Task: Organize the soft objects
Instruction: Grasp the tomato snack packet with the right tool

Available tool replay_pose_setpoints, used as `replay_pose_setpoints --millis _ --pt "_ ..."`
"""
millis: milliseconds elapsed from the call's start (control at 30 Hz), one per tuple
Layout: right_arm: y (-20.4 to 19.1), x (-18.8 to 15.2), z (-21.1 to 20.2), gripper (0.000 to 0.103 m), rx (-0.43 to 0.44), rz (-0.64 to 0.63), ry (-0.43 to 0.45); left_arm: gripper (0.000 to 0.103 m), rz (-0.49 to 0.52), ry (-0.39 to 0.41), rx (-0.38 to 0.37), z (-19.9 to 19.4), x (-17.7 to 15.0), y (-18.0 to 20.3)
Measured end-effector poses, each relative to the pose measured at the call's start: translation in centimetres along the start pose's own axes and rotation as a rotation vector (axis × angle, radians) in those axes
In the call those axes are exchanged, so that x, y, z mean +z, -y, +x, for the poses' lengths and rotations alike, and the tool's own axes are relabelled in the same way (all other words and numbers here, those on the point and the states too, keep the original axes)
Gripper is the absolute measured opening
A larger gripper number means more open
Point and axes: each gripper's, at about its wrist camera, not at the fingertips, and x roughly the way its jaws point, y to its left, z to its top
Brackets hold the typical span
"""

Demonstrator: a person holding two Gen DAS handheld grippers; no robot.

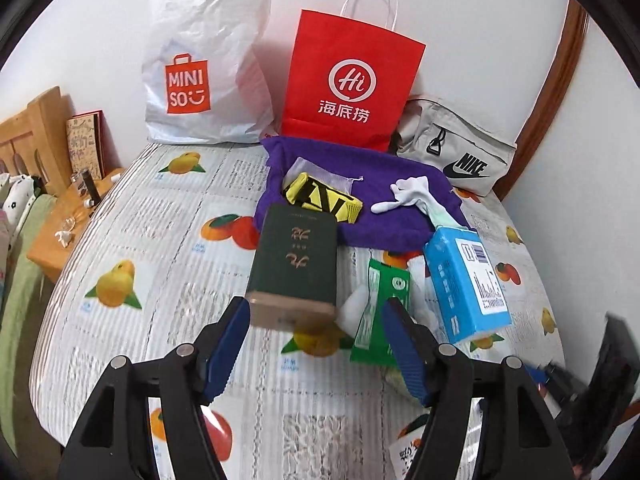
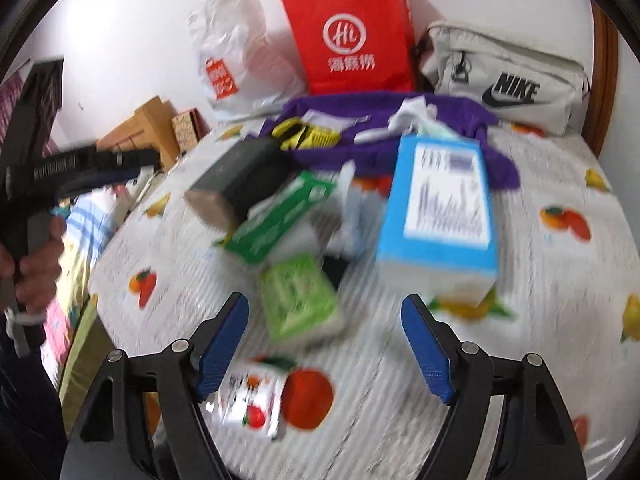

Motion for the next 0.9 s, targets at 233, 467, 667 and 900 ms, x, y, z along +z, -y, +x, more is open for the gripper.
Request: replay_pose_setpoints --millis 233,467,667,900 --pt "-2.3 -5.0 1.9 0.079 -0.026 0.007 -0.075 0.067 0.002 -0.005 -0.017 -0.8 -2.2 -0.7" --pt "-4.5 -7.6 3.1 0.085 -0.067 0.027 -0.075 0.068 -0.007 -0.003 -0.035 -1.7 -3.7 -1.6" --pt "-6.4 -8.1 3.9 0.097 -0.114 0.024 -0.051 0.068 -0.025 -0.006 -0.036 -2.1 -4.7 -2.4" --pt "-7.9 -8.8 4.4 0.079 -0.261 0.001 0.039 0.068 -0.039 0.003 -0.068 -3.0 -5.9 -2.9"
